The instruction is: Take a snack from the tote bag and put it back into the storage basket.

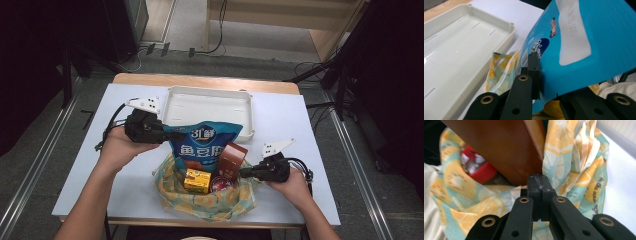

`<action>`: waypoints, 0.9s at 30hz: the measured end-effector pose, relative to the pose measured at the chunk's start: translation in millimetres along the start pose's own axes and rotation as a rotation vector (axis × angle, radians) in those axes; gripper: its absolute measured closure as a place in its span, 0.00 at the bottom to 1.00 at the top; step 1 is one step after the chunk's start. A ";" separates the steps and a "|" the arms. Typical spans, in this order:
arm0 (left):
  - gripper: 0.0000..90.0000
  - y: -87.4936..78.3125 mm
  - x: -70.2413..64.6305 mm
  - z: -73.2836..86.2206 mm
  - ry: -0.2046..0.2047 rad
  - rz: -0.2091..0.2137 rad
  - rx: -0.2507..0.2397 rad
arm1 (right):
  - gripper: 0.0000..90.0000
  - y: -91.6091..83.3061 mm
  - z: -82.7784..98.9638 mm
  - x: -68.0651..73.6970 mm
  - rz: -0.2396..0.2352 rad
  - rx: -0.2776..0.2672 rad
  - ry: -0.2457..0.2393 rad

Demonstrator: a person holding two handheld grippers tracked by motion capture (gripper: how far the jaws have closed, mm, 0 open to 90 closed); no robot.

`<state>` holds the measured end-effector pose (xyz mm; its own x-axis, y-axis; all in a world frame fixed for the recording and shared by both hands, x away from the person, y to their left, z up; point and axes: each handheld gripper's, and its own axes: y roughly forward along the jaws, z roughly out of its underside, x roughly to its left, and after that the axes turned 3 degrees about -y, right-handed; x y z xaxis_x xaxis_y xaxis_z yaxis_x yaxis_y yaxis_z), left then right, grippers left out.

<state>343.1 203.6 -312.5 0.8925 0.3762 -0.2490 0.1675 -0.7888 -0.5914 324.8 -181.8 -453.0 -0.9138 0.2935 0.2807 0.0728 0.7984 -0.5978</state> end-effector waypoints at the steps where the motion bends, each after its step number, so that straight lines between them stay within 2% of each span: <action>1: 0.95 0.2 0.2 0.0 0.004 0.003 -0.001 | 1.00 1.0 1.1 -1.2 0.003 0.004 -0.001; 5: 0.97 0.9 -0.2 0.3 0.011 0.005 -0.008 | 1.00 8.7 5.9 -7.5 -0.007 0.023 0.006; 8: 0.98 0.9 -0.4 0.4 0.013 0.002 -0.016 | 1.00 14.7 8.9 -13.2 -0.020 0.049 0.029; 14: 0.99 1.8 -1.4 1.0 0.012 0.005 -0.030 | 1.00 19.8 9.8 -13.5 -0.016 0.087 0.036; 16: 0.99 1.9 -1.5 1.0 0.011 0.008 -0.035 | 1.00 17.1 8.8 -12.3 -0.018 0.075 0.032; 20: 0.99 2.5 -2.0 0.8 0.010 0.011 -0.048 | 0.93 5.6 5.4 -7.7 -0.019 0.031 0.022; 27: 1.00 3.5 -1.6 -1.7 0.006 0.019 -0.065 | 0.81 -13.8 2.8 0.3 0.013 -0.043 0.004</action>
<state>343.0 199.4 -312.9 0.8982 0.3583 -0.2547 0.1775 -0.8257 -0.5354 322.4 -194.2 -446.8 -0.9110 0.3061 0.2765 0.1016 0.8162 -0.5688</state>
